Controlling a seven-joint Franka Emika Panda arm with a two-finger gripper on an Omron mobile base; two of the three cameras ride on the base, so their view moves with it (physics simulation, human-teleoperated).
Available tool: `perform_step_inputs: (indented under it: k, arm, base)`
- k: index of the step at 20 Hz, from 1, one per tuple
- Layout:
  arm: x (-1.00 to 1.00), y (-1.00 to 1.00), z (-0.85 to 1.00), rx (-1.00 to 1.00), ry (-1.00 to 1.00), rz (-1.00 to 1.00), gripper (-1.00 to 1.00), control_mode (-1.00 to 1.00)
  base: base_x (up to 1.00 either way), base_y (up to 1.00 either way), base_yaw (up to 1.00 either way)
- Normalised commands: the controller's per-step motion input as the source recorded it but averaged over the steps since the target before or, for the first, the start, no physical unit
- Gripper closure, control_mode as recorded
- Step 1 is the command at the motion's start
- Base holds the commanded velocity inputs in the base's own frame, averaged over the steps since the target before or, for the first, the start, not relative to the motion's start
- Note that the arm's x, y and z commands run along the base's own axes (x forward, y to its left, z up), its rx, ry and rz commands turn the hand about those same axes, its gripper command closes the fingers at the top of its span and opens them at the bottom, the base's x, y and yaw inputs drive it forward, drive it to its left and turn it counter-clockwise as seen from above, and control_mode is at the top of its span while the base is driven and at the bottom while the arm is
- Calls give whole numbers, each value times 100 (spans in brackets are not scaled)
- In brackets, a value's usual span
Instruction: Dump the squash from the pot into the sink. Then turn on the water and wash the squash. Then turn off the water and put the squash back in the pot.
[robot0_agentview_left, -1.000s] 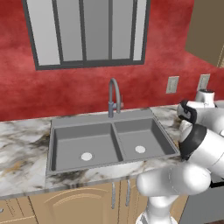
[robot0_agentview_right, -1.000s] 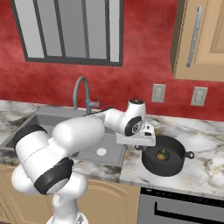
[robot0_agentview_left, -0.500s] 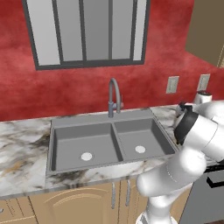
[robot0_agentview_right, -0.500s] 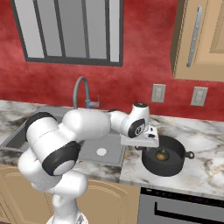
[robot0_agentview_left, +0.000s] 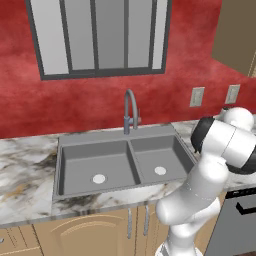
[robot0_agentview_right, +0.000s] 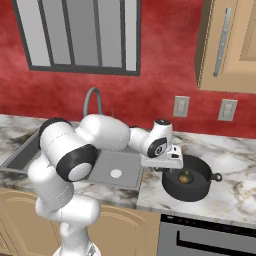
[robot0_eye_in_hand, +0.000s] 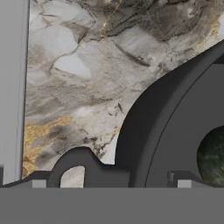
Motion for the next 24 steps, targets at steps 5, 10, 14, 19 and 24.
perform_step_inputs:
  k: [5, 10, 14, 19, 24]
  arm:
    - [22, -8, -21, 0, 0, 2, -100, -100]
    - [14, -9, -24, 0, 0, 2, -100, -100]
    - [2, 0, -34, 0, 0, 1, 100, -100]
    - [-2, 2, -25, 1, 0, 0, 100, -100]
    - [-32, 26, 0, 6, -3, 0, 100, -100]
  base:
    - [0, 0, 0]
    - [0, 0, 0]
    - [0, 0, 0]
    - [0, 0, 0]
    - [0, 0, 0]
